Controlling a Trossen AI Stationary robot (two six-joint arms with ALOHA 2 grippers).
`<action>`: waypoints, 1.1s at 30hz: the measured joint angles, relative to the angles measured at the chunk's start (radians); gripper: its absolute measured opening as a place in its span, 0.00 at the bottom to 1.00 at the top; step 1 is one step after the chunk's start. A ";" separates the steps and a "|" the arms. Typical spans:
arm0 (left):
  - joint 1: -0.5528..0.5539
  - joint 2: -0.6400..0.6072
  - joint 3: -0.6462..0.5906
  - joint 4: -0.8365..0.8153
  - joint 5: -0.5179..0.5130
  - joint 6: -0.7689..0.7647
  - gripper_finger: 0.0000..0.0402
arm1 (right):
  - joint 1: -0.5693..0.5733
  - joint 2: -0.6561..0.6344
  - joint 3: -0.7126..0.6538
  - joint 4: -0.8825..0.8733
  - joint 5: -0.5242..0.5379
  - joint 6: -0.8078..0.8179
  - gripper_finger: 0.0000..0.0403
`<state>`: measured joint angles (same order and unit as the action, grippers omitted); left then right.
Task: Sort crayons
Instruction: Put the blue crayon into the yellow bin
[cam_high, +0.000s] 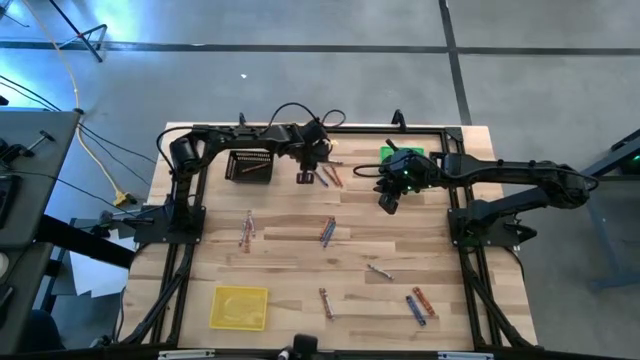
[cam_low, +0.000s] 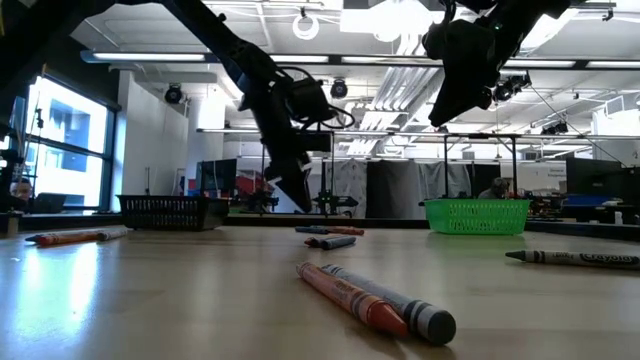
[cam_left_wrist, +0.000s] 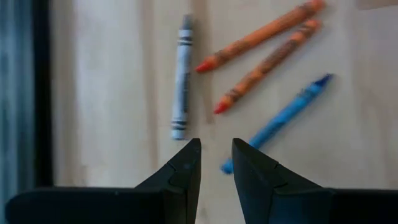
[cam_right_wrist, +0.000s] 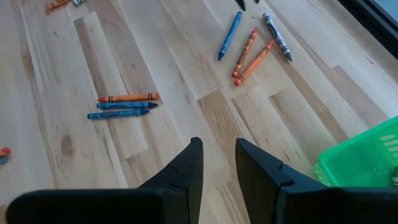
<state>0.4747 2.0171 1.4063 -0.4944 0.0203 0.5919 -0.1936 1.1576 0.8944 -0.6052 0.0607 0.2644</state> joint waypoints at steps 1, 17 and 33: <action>-0.001 0.000 0.000 -0.010 0.015 0.000 0.20 | 0.000 0.000 0.000 0.000 0.000 0.000 0.22; 0.010 0.002 -0.028 -0.045 0.080 0.058 0.20 | 0.000 0.000 0.000 0.000 0.000 -0.003 0.22; 0.013 0.066 -0.024 -0.033 0.098 0.111 0.20 | -0.001 0.000 0.000 0.011 0.001 -0.003 0.22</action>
<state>0.4877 2.0834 1.3828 -0.5274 0.1184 0.7031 -0.1944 1.1580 0.8948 -0.5940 0.0616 0.2611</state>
